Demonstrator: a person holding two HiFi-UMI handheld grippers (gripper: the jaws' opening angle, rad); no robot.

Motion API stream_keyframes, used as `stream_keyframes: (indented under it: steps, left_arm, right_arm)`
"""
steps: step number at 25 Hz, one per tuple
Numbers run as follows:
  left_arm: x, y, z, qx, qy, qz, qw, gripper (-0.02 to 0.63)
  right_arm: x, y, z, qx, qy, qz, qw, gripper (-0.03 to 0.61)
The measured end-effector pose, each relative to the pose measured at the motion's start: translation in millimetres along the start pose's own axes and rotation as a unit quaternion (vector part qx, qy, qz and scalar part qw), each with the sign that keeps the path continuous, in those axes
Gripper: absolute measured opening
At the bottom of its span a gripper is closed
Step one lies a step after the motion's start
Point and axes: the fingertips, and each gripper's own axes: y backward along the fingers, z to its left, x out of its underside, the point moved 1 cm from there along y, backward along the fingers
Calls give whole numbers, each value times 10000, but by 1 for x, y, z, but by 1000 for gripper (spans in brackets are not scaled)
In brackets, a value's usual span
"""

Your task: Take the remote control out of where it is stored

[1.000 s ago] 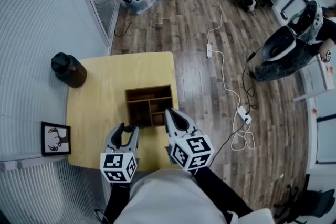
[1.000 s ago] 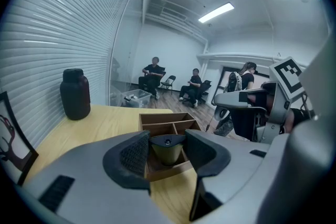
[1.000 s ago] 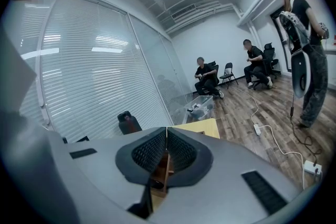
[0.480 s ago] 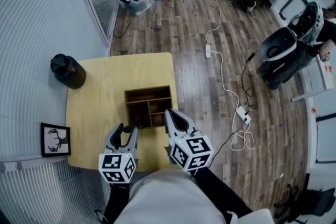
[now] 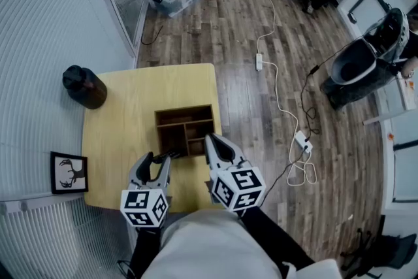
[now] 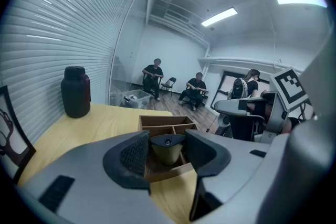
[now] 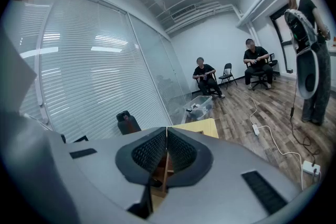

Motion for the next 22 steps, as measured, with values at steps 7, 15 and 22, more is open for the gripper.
stream_keyframes:
  steps: [7,15,22]
  left_arm:
    - [-5,4,-1,30,11,-50,10000,212]
    - [-14,6,-4,42,-44,-143,9999,212]
    - [-15,8,-6,53,-38,-170,9998,212]
  right_arm:
    - [0,-1,1,-9,-1,-1,10000,6]
    - [1,0,-1,6,-6,21,10000,6]
    - [1,0,-2,24,13,25,10000,6]
